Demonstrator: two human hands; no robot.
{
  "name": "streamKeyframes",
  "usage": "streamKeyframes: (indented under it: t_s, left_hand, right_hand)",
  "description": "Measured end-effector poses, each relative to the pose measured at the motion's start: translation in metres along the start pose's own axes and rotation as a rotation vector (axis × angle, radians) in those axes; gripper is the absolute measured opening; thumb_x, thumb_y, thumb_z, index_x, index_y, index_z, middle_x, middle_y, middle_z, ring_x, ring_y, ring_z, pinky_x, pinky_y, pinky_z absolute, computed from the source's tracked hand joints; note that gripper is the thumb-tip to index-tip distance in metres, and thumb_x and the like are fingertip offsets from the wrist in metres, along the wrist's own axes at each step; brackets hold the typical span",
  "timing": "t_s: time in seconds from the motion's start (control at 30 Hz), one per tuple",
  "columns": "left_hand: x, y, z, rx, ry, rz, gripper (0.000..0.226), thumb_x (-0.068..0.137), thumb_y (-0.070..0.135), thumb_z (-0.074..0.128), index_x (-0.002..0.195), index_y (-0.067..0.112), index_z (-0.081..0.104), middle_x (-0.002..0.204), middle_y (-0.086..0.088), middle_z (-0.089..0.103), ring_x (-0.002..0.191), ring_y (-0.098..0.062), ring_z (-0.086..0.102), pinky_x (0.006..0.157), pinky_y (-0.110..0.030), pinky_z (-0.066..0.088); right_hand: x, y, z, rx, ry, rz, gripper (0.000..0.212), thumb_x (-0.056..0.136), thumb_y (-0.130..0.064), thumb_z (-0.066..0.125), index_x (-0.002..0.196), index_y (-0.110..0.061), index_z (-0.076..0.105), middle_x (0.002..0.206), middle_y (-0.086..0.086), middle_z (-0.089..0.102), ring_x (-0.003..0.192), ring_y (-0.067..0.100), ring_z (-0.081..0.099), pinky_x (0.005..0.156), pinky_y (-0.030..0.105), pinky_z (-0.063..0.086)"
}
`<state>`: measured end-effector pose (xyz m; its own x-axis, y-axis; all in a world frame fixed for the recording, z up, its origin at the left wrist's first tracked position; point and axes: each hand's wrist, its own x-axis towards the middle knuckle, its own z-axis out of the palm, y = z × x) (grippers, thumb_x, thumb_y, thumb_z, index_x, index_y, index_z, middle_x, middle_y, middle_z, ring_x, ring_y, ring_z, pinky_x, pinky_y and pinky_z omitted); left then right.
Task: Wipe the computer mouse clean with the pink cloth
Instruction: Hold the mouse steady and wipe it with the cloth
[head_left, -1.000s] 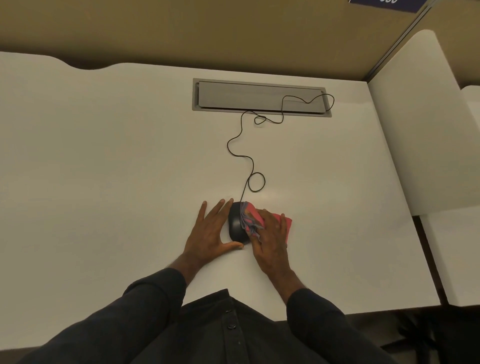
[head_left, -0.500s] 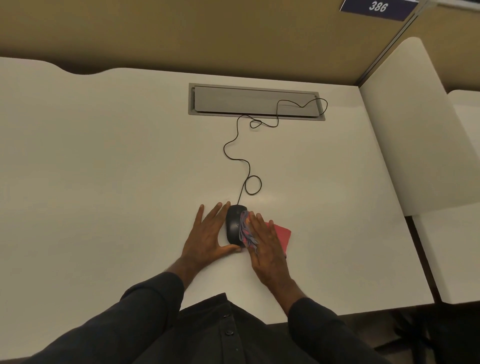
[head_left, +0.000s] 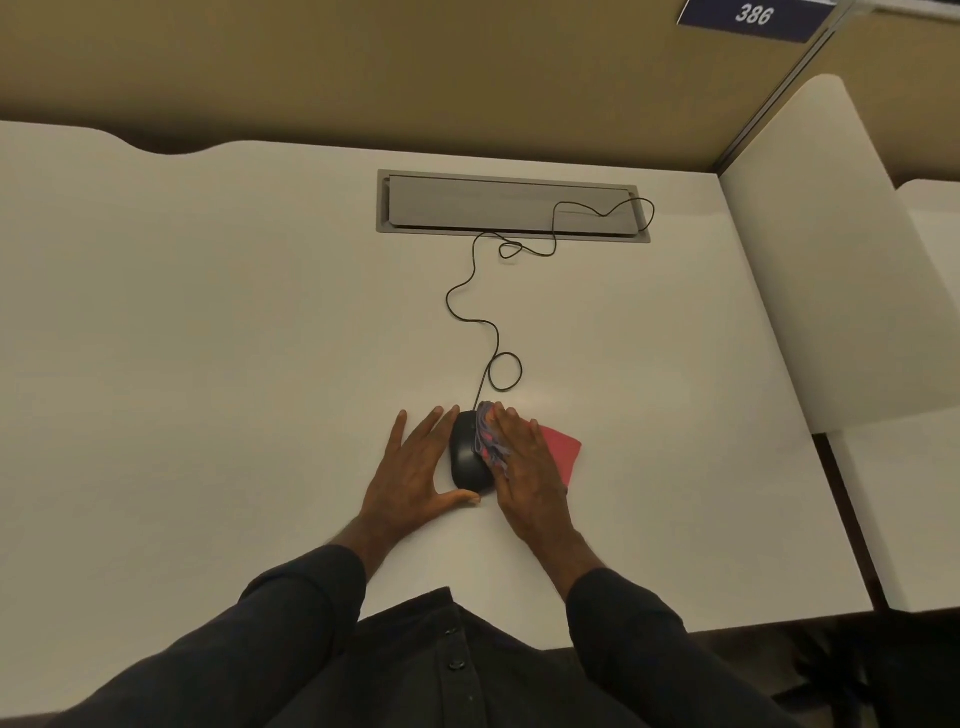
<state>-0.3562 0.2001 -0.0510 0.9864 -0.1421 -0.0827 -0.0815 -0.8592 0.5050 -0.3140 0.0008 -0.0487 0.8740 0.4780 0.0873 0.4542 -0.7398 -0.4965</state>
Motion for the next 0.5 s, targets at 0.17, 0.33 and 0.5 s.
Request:
streamKeyframes:
  t_s: [0.17,0.33,0.5]
  left_hand:
    - [-0.002,0.002,-0.001,-0.015,-0.001,-0.002,0.111,0.077,0.088,0.043,0.155,0.03,-0.01,0.164,0.0,0.018,0.152,-0.014,0.011,0.123,-0.053,0.001]
    - [-0.003,0.004,-0.003,-0.051,0.012,-0.002,0.11,0.077,0.088,0.041,0.156,0.026,-0.004,0.164,-0.001,0.018,0.152,-0.015,0.012,0.123,-0.056,0.003]
    - [-0.002,0.005,-0.003,-0.069,0.007,-0.009,0.11,0.077,0.088,0.04,0.156,0.025,-0.001,0.164,-0.001,0.015,0.152,-0.014,0.008,0.123,-0.055,0.002]
  right_hand:
    - [-0.018,-0.005,0.003,0.041,0.002,-0.023,0.075,0.094,-0.007,0.062,0.156,-0.014,0.02,0.163,0.001,0.023,0.152,0.01,0.013,0.125,0.031,0.008]
    - [-0.047,-0.012,0.006,0.071,-0.003,-0.057,0.085,0.091,-0.009,0.065,0.158,-0.016,0.013,0.166,-0.005,0.01,0.153,0.01,0.008,0.124,0.03,0.004]
    - [-0.059,-0.018,0.006,0.081,0.016,-0.069,0.076,0.1,-0.028,0.045,0.158,-0.027,-0.005,0.165,-0.015,-0.002,0.152,0.009,0.005,0.123,0.03,0.001]
